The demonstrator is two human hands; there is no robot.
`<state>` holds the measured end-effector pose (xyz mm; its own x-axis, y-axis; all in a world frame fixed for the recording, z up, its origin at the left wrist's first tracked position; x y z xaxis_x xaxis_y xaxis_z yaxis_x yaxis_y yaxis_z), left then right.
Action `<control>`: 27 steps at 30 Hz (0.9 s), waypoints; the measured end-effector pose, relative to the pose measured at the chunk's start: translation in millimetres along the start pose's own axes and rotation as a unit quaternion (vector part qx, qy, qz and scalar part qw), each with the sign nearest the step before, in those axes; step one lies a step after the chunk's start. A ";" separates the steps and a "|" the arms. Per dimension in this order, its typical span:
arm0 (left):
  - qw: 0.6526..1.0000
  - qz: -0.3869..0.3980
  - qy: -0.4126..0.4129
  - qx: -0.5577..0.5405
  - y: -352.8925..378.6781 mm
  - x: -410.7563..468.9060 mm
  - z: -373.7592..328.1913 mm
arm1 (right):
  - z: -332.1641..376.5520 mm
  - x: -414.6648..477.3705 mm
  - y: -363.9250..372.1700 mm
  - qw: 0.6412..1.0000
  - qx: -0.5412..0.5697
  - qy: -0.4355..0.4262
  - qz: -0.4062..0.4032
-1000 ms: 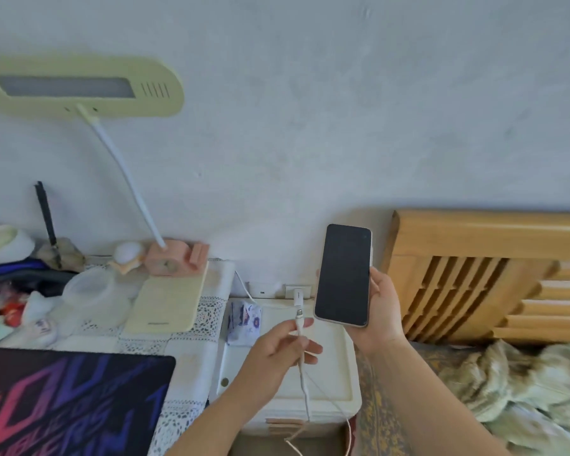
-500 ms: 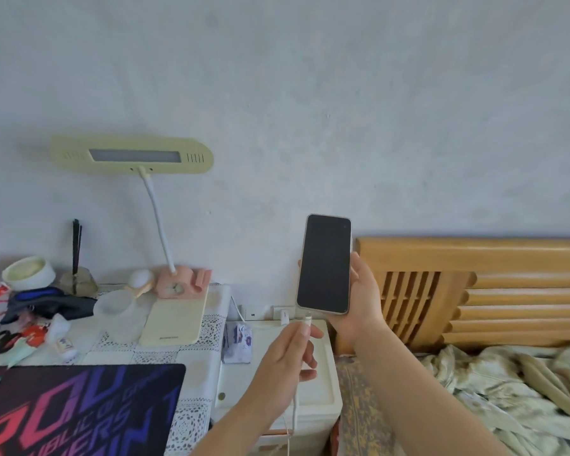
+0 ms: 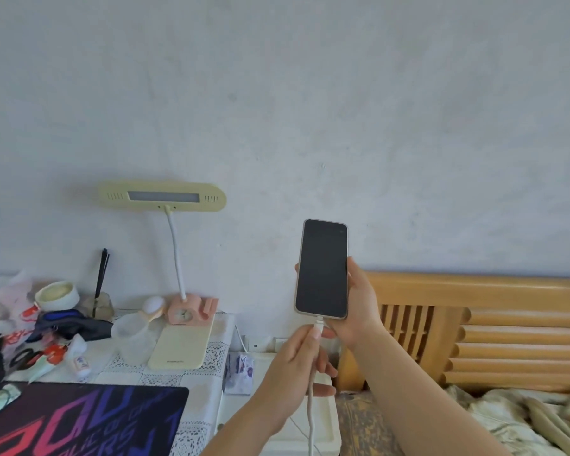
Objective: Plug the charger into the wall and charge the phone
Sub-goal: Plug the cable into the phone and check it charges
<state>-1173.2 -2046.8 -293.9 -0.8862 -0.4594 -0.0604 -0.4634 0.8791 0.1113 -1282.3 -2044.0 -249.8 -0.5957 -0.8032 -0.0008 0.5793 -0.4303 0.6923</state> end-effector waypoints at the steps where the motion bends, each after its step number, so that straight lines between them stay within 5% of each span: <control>1: 1.000 -0.003 -0.001 -0.005 1.2 -1.0 -0.2 | 0.7 -1.2 0.2 1.000 -0.002 0.000 -0.002; 14: 0.998 -0.043 -0.017 -0.034 5.1 0.7 -5.4 | 6.4 -4.2 -12.5 0.998 -0.045 -0.003 -0.050; 27: 0.996 -0.081 -0.012 -0.024 2.2 5.1 -6.0 | 2.6 -2.8 -6.6 1.000 -0.017 0.012 -0.012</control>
<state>-1178.8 -2048.0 -288.0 -0.8002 -0.5906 -0.1047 -0.5997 0.7869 0.1451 -1286.0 -2037.8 -252.5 -0.5968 -0.8017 -0.0339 0.5842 -0.4631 0.6666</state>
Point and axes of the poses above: each hand's wrist, its own x-axis towards the middle knuckle, its own y-axis out of the palm, z = x × y, the point moved 10 cm from there along x, towards the middle knuckle, and after that the axes turned 1 degree about x, right-handed, at the moved point
